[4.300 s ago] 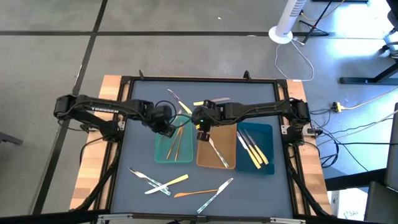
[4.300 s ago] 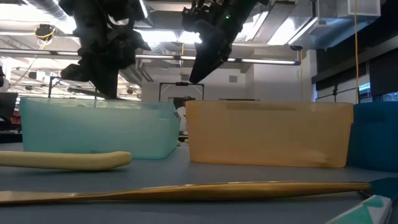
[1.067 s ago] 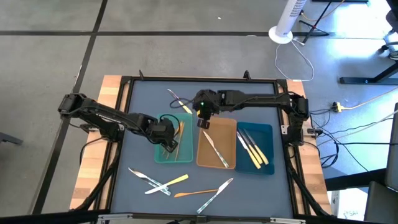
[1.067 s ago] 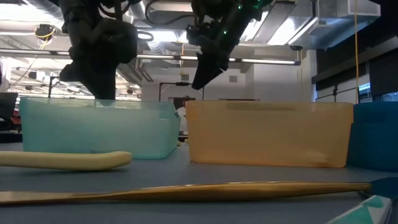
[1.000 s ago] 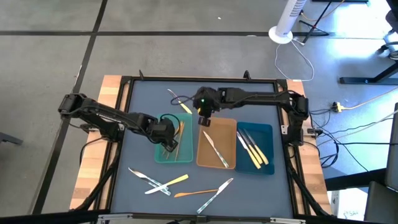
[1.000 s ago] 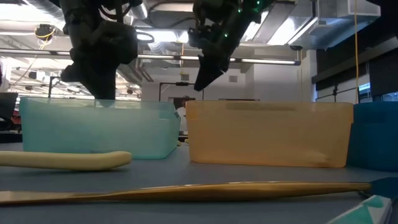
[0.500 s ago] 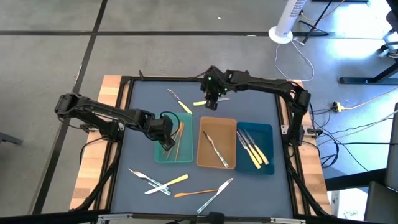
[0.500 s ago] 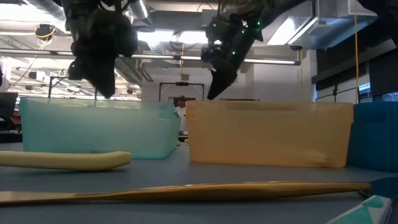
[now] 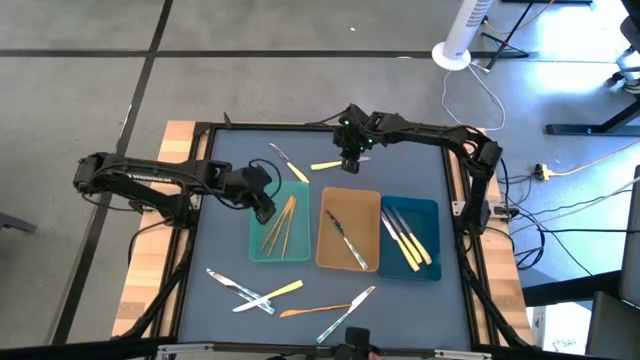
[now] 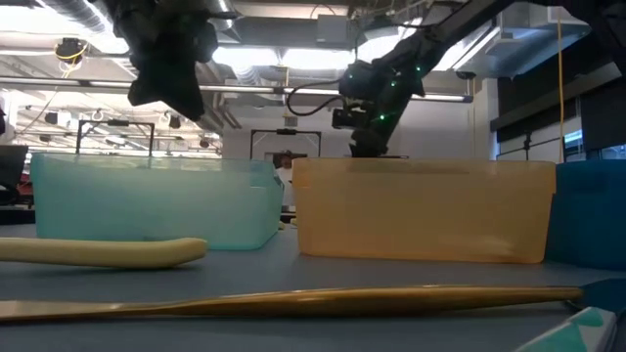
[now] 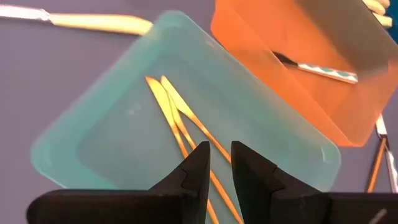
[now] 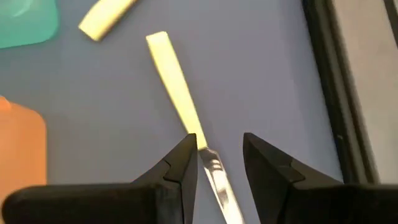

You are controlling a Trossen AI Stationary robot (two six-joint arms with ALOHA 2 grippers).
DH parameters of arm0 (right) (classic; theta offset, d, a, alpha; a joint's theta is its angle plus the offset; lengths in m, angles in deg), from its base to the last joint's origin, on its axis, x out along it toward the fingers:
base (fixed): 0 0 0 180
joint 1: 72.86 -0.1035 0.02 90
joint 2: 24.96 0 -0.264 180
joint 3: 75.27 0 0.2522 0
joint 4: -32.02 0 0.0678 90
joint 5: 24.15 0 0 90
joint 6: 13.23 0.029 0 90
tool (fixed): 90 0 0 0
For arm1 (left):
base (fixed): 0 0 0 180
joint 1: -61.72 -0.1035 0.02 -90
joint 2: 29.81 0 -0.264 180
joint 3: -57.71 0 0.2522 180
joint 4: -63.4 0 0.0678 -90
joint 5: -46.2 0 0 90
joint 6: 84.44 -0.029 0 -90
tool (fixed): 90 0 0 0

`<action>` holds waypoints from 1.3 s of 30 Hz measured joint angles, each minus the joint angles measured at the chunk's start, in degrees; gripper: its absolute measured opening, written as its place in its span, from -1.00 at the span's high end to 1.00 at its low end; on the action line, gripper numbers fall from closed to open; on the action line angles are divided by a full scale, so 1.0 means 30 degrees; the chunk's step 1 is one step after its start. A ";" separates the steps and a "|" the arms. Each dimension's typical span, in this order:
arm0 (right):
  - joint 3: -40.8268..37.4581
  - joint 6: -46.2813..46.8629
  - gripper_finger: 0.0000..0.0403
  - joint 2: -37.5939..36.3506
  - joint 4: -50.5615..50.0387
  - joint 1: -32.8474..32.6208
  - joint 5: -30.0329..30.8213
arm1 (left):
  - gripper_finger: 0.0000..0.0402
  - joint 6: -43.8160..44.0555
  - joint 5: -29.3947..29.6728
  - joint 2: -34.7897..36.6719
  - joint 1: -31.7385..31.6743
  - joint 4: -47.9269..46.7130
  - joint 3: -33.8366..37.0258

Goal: Sort silverware by color (type)
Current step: Put the yellow knife into the blue bin

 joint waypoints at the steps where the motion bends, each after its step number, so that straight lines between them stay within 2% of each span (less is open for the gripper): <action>1: -0.0215 -0.0265 0.43 0.0000 0.0389 -0.0008 -0.0221 | 0.70 -0.0237 0.0007 0.0054 -0.0199 0.0000 0.0000; 9: -0.1580 -0.1067 0.43 0.0000 0.3667 -0.0058 -0.2114 | 0.70 -0.1297 0.0000 0.0098 -0.1073 0.0399 0.0000; 19: -0.1632 -0.1253 0.43 0.0800 0.4985 -0.0058 -0.2892 | 0.70 -0.1330 -0.0008 0.0091 -0.1226 0.0523 0.0000; 30: -0.1649 -0.1263 0.43 0.3078 0.4787 -0.0058 -0.1114 | 0.70 -0.1323 0.0193 0.0084 -0.1212 0.0772 -0.0003; 37: -0.1612 -0.1255 0.43 0.3381 0.4866 -0.0104 -0.0602 | 0.70 -0.1316 0.0262 0.0084 -0.1212 0.0772 -0.0006; 39: -0.1612 -0.1254 0.43 0.3388 0.4847 -0.0073 -0.1000 | 0.70 -0.1316 0.0261 0.0084 -0.1212 0.0772 -0.0007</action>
